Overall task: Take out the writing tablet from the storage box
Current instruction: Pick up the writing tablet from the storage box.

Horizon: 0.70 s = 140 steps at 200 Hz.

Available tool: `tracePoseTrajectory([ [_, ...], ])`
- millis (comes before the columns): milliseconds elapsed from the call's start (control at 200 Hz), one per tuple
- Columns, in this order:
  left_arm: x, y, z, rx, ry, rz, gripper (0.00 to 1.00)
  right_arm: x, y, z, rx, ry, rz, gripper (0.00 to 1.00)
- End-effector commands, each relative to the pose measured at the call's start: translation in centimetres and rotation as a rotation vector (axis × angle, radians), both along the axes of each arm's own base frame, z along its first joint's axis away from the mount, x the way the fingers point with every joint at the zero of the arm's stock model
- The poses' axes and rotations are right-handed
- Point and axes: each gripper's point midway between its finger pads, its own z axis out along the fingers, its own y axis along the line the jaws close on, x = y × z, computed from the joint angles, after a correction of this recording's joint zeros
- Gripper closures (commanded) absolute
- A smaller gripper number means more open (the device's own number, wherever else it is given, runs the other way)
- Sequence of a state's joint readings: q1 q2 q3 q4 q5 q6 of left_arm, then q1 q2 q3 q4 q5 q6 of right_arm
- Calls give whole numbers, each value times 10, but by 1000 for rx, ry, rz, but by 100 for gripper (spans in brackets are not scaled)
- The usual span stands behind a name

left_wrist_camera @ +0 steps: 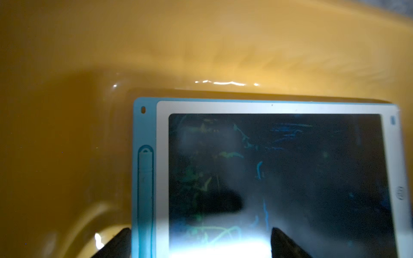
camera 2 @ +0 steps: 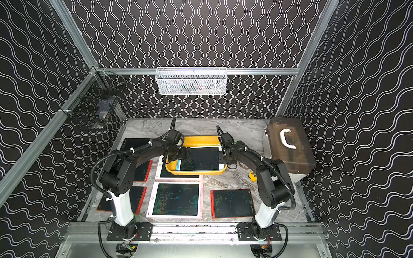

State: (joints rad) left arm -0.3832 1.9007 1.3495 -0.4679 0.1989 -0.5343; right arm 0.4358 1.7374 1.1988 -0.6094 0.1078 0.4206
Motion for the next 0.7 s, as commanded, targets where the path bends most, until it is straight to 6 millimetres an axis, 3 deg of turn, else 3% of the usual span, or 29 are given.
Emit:
tracePoseTrajectory([
  [0,-4,-49,58,-295,-41,-102,1,20,29,14,126,-80,24,100],
  [200,-2,-64,93,-506,-49,-122,1,22,28,16,117,-84,19,100],
  [696,3,-67,137,-730,-101,-103,1,19,19,14,77,-83,-3,100],
])
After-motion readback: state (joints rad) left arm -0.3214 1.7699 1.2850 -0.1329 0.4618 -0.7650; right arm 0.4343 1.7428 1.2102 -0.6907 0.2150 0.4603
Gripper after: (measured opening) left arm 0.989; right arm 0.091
